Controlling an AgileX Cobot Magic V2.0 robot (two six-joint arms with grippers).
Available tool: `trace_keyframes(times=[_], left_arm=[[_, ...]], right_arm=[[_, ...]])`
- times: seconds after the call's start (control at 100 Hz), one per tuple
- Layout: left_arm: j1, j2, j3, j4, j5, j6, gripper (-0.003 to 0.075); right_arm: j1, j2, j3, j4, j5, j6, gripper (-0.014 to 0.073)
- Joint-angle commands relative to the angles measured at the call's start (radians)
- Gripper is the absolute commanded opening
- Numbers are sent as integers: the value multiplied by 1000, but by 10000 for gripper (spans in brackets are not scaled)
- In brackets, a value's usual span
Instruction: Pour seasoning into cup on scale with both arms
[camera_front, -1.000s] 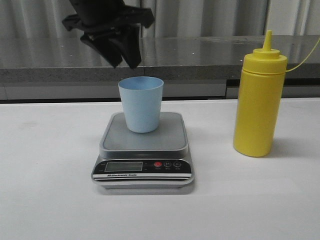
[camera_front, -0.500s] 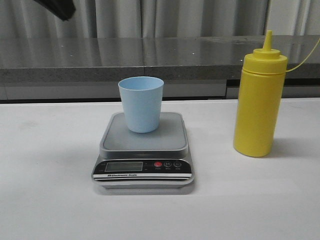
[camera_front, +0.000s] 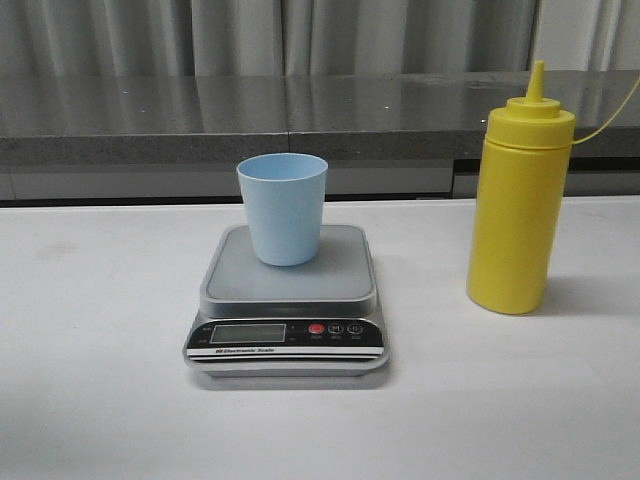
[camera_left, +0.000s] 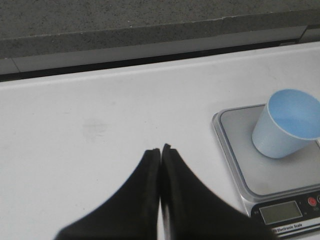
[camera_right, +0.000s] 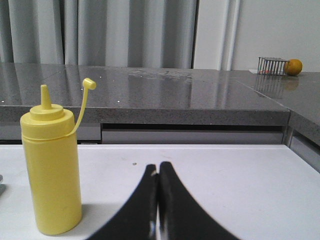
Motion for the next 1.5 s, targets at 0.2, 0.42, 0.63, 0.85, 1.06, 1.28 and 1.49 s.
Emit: trace_keyframes(times=[0.2, 0.42, 0.63, 0.85, 1.06, 1.28, 1.49], left_arm=[[4, -307, 245, -25, -200, -11, -20], [4, -525, 377, -13, -210, -11, -20], [4, -623, 395, -4, -203, -11, -20], [4, -622, 395, -4, -203, -11, -20], [4, -622, 395, -4, -203, -11, -20], [4, -622, 395, -4, -203, -11, -20], [4, -622, 395, -4, -203, -11, -20]], right_arm=[[1, -24, -19, 2, -85, -9, -67], [1, -24, -23, 2, -124, -9, -67], [1, 16, -107, 2, 1, 5, -67], [26, 203, -254, 2, 79, 5, -67], [80, 485, -383, 2, 151, 5, -65], [167, 697, -423, 2, 4, 5, 46], [262, 812, -423, 4, -139, 5, 526]])
